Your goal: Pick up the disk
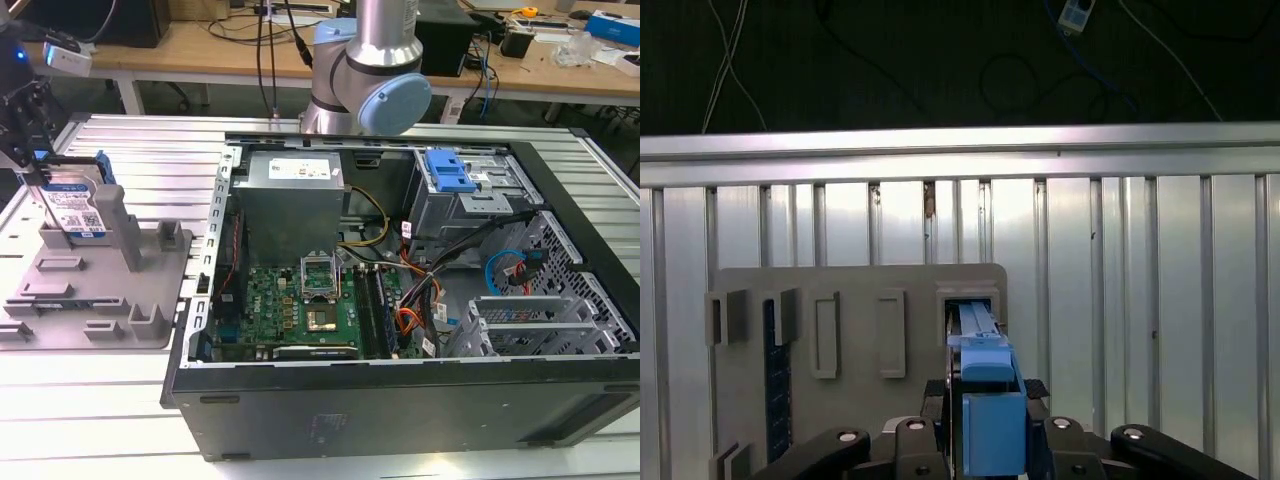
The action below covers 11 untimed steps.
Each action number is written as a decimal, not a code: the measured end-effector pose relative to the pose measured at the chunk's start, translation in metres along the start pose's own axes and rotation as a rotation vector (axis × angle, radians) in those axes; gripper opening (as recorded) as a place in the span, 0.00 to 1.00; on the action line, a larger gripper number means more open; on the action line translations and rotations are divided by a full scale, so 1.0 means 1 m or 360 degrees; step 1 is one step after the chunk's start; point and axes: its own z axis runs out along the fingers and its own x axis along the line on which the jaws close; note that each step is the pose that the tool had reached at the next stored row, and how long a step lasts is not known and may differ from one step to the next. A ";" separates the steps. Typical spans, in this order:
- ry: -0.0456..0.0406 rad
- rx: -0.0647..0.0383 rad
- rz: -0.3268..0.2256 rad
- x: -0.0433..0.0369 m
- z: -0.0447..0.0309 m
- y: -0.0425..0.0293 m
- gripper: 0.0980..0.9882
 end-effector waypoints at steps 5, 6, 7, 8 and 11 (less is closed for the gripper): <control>0.0000 0.0000 0.0000 0.0000 0.0007 0.0003 0.30; 0.0000 0.0000 0.0000 0.0000 0.0007 0.0003 0.30; 0.0000 0.0000 0.0000 0.0000 0.0008 0.0003 0.30; 0.0000 0.0000 0.0000 0.0000 0.0007 0.0003 0.30; 0.0000 0.0000 0.0000 0.0009 -0.0209 0.0005 0.30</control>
